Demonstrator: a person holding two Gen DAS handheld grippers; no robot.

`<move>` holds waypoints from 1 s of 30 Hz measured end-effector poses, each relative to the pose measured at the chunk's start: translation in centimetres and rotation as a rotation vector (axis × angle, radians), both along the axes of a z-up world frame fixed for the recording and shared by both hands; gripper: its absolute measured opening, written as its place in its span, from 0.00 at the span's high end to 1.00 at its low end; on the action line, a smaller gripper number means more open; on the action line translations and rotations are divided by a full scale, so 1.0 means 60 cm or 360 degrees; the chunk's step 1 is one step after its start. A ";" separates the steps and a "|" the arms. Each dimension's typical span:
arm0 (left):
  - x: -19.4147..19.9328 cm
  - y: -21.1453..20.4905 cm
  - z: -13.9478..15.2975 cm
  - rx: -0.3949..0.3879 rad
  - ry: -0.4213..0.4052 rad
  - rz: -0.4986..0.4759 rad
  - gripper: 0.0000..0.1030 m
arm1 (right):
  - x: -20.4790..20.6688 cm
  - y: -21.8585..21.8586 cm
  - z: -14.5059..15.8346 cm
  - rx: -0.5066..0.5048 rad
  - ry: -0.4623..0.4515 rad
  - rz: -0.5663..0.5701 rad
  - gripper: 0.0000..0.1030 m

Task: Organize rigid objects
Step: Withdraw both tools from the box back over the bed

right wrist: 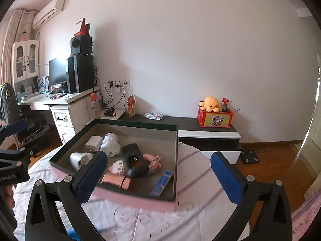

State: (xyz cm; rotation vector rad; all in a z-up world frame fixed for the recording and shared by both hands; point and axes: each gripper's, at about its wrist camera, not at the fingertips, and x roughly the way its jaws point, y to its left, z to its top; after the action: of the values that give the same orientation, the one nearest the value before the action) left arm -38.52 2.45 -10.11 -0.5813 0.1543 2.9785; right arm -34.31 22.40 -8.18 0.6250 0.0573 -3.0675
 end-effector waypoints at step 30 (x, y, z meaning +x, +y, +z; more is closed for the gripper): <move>0.217 -0.070 -0.057 -0.0035 -0.0178 -0.0026 0.00 | 0.178 -0.135 -0.110 0.0032 -0.0320 0.0206 0.00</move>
State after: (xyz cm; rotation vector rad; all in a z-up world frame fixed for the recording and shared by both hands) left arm -25.50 -1.76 -13.54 -0.7433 0.1815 2.9227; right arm -23.65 14.29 -14.80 0.8894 0.1218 -2.8676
